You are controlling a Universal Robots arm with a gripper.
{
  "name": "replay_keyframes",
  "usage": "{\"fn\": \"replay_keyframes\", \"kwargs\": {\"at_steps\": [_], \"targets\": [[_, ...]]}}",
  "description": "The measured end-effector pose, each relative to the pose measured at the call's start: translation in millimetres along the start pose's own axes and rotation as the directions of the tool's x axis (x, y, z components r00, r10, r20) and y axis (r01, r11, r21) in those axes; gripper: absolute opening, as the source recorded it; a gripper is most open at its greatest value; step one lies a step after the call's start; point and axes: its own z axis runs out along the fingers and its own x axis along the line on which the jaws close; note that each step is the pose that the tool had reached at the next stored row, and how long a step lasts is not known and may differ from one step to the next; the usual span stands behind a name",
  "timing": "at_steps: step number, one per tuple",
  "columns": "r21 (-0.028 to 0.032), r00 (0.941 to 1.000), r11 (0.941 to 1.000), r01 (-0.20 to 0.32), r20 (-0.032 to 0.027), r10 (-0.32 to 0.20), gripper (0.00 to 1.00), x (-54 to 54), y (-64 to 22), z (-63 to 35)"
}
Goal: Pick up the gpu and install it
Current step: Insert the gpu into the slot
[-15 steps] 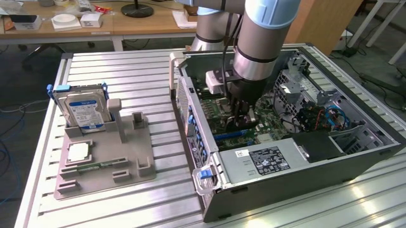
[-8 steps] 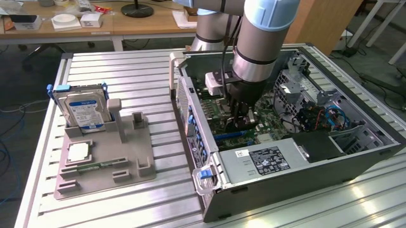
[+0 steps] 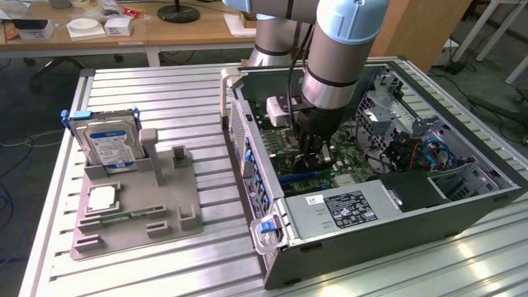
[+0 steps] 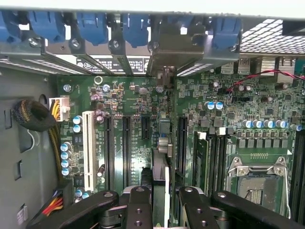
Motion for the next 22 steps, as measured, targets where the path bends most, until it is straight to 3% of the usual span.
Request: {"fn": "replay_keyframes", "kwargs": {"at_steps": [22], "targets": [[-0.0001,1.0,1.0,0.0,0.0003,0.0,0.27,-0.8,0.4,6.5]]}}
